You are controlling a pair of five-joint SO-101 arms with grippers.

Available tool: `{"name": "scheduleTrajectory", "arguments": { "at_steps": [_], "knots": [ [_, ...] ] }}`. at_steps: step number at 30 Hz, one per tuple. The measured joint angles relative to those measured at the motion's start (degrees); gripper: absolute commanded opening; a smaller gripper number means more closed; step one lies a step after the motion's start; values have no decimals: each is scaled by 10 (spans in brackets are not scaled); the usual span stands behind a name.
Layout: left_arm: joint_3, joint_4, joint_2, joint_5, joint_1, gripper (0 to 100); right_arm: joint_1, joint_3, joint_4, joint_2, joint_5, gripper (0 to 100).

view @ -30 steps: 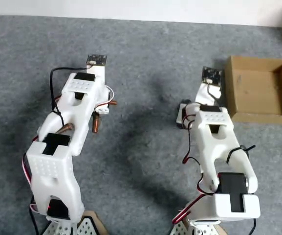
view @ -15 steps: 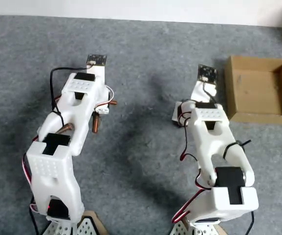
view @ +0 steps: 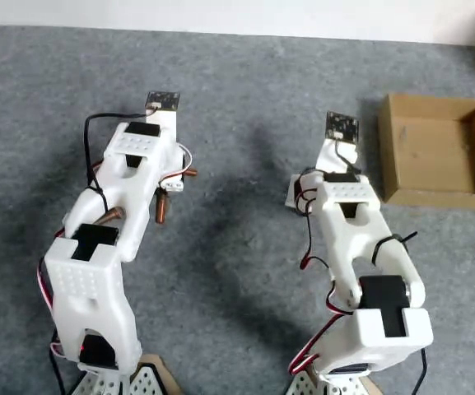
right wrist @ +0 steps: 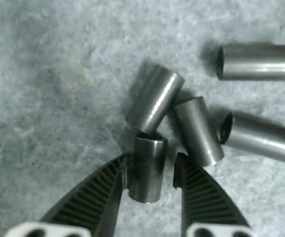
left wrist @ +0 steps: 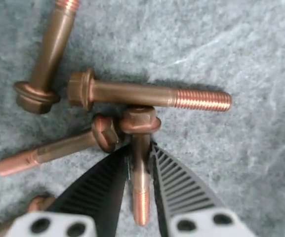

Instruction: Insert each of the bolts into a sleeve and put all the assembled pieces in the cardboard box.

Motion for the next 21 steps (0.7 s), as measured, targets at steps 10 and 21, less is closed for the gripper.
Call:
{"name": "scheduleTrajectory", "arguments": {
  "at_steps": [10,21],
  "knots": [
    [0,0,0,0,0,14,5,-14,41,27,4,46],
    [0,0,0,0,5,16,6,-139,135,126,22,5]
  ]
}}
